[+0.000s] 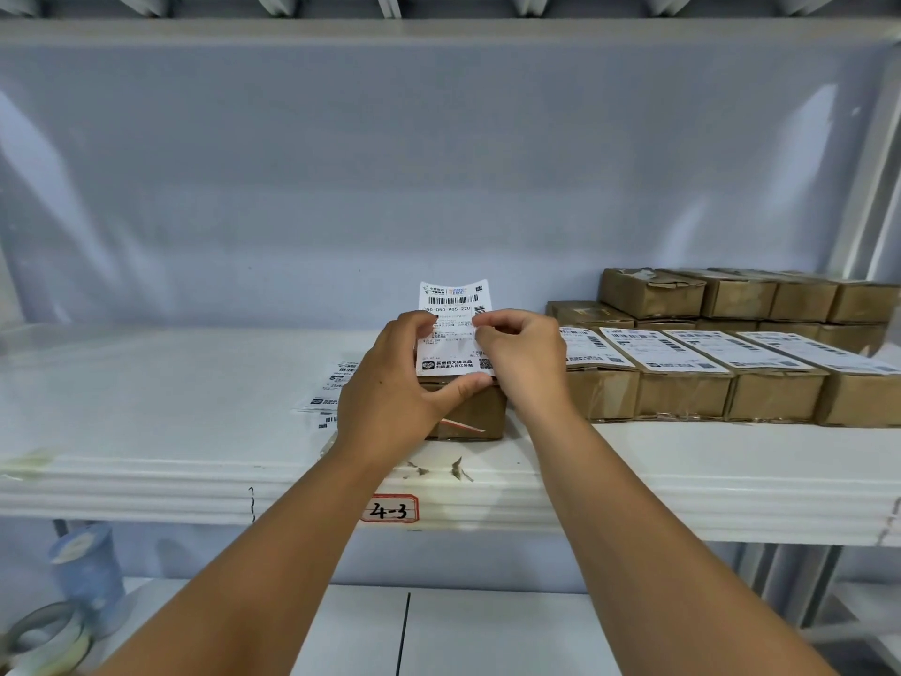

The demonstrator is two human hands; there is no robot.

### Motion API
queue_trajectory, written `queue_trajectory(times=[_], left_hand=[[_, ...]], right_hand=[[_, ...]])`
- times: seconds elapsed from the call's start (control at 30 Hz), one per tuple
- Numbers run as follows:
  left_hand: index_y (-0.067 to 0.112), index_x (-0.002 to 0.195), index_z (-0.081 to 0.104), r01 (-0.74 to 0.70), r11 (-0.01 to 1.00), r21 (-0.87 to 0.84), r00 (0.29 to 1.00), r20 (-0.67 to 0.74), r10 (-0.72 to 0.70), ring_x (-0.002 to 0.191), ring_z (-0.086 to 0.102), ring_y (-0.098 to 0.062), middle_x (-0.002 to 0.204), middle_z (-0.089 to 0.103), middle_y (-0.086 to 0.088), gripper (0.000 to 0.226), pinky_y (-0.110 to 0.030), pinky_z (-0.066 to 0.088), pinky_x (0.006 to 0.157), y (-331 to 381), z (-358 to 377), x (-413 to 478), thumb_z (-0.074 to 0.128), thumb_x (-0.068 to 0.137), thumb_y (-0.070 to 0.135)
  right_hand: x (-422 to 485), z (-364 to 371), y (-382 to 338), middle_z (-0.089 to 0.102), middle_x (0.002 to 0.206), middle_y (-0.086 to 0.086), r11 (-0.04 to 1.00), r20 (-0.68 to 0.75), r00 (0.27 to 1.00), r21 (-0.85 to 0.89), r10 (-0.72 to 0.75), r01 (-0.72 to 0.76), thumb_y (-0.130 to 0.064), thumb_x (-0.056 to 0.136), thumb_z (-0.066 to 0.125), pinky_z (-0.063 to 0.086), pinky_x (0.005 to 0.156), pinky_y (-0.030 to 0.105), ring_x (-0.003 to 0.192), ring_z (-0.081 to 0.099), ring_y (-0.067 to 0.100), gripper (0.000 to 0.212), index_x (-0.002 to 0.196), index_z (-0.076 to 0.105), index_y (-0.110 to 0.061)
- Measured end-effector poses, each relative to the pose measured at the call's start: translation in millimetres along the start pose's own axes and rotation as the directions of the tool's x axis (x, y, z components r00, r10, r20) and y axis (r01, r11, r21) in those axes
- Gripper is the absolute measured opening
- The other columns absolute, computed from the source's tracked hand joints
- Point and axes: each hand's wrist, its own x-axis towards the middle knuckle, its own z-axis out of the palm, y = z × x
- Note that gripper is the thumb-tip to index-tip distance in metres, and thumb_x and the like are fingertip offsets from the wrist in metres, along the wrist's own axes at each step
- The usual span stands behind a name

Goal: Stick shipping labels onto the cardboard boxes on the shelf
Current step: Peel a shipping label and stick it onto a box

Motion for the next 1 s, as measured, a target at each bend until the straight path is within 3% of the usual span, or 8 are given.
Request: queue_trajectory(times=[0.33,0.6,0.87,1.0], left_hand=[[0.035,0.124,0.041,0.015,1.000,-0.019,1.000,0.010,-0.015,0.108,0.053,-0.004,0.120,0.056,0.019,0.068,-0.028,0.046,0.079,-1.6,-0.1,1.0,0.064,0.068,0.064],[0.035,0.120,0.042,0.016,1.000,-0.015,1.000,-0.003,-0.016,0.109,0.055,-0.005,0.117,0.059,0.018,0.051,-0.029,0.047,0.078,-1.8,1.3,1.9,0.063,0.078,0.053],[0.035,0.119,0.043,0.016,1.000,-0.007,1.000,-0.001,-0.016,0.107,0.054,-0.004,0.115,0.058,0.019,0.049,-0.028,0.047,0.077,-0.4,1.1,1.5,0.064,0.078,0.051],[0.036,0.119,0.043,0.024,1.000,0.001,1.000,0.006,-0.024,0.108,0.054,-0.005,0.113,0.058,0.020,0.049,-0.031,0.049,0.078,-0.4,0.9,1.2,0.063,0.078,0.052]], right_hand=[[-0.3,-0.7,-0.8,0.067,0.083,-0.007,0.998,0.011,1.000,-0.059,-0.023,0.024,-0.010,0.082,0.060,0.046,0.074,0.020,0.080,0.060,0.010,0.019,0.087,0.074,-0.021],[0.1,-0.7,0.8,0.060,0.073,-0.010,0.995,0.011,0.999,-0.086,-0.051,0.052,-0.011,0.081,0.061,0.038,0.057,0.014,0.065,0.053,0.006,0.017,0.084,0.072,-0.024],[-0.8,-0.6,-0.1,0.063,0.076,-0.009,0.996,0.025,0.999,-0.086,-0.036,0.038,-0.010,0.081,0.061,0.042,0.065,0.019,0.069,0.056,0.008,0.018,0.086,0.074,-0.022],[-0.2,-1.6,0.4,0.060,0.073,-0.011,0.993,0.024,0.999,-0.104,-0.049,0.051,-0.010,0.081,0.061,0.041,0.061,0.015,0.067,0.054,0.007,0.018,0.087,0.074,-0.022]])
